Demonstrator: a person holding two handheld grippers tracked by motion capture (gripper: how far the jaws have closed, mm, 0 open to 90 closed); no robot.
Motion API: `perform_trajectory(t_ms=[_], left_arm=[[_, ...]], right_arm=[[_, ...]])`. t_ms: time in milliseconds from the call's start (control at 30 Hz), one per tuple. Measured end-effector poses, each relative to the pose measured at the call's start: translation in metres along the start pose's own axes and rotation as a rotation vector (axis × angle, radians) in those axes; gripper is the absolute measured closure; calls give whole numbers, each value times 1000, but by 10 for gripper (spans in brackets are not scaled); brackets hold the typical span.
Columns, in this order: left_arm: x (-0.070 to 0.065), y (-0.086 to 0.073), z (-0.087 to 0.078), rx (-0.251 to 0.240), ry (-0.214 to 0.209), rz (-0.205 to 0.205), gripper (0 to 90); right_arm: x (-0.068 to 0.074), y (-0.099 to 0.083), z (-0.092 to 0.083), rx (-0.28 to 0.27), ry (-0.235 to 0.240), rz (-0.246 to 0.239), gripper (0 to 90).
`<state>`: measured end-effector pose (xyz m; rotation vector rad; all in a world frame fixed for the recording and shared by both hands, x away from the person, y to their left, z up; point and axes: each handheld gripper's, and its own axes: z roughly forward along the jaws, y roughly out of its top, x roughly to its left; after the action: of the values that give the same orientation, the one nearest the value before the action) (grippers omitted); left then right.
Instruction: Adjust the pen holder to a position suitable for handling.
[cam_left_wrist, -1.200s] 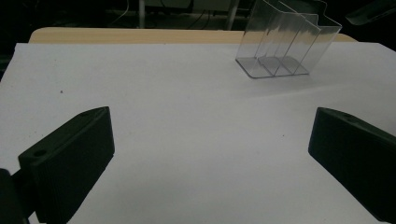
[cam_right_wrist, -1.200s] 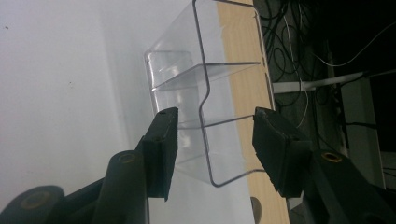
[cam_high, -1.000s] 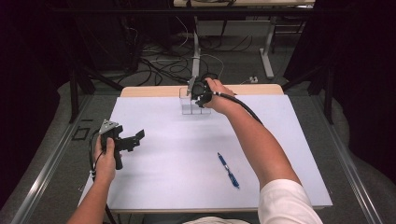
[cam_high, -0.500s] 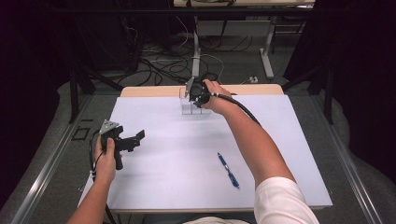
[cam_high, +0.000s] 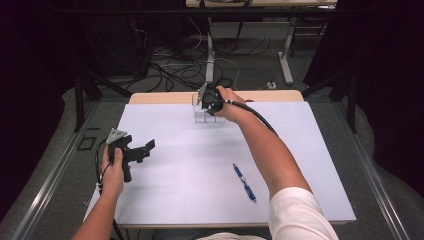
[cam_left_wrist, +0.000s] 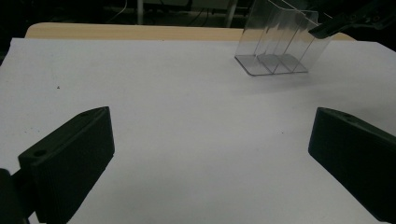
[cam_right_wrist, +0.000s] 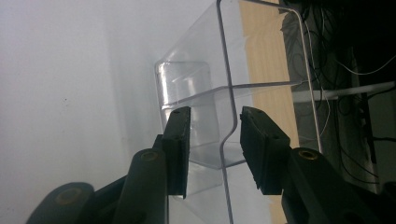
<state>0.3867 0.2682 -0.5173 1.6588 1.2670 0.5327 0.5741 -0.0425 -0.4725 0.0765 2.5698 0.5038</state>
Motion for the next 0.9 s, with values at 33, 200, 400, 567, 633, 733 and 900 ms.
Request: perform_trajectory(t_ms=[33, 200, 400, 567, 633, 733, 900], left_arm=[[0, 0, 0, -1, -1, -1, 4], [1, 0, 0, -2, 0, 0, 4], [0, 0, 0, -1, 0, -2, 4], [-1, 0, 0, 0, 0, 1, 4], [-1, 0, 0, 0, 0, -2, 4], [-1, 0, 0, 1, 1, -2, 4], [0, 0, 0, 1, 2, -1, 4]], right_arm=[[0, 1, 1, -1, 8, -3, 630], [2, 2, 4, 7, 25, 0, 660], [2, 1, 3, 9, 27, 3, 699], [2, 3, -1, 14, 45, -18, 812], [2, 3, -1, 17, 50, -19, 816], [3, 3, -2, 13, 52, -25, 826], [4, 3, -4, 23, 75, -35, 842]])
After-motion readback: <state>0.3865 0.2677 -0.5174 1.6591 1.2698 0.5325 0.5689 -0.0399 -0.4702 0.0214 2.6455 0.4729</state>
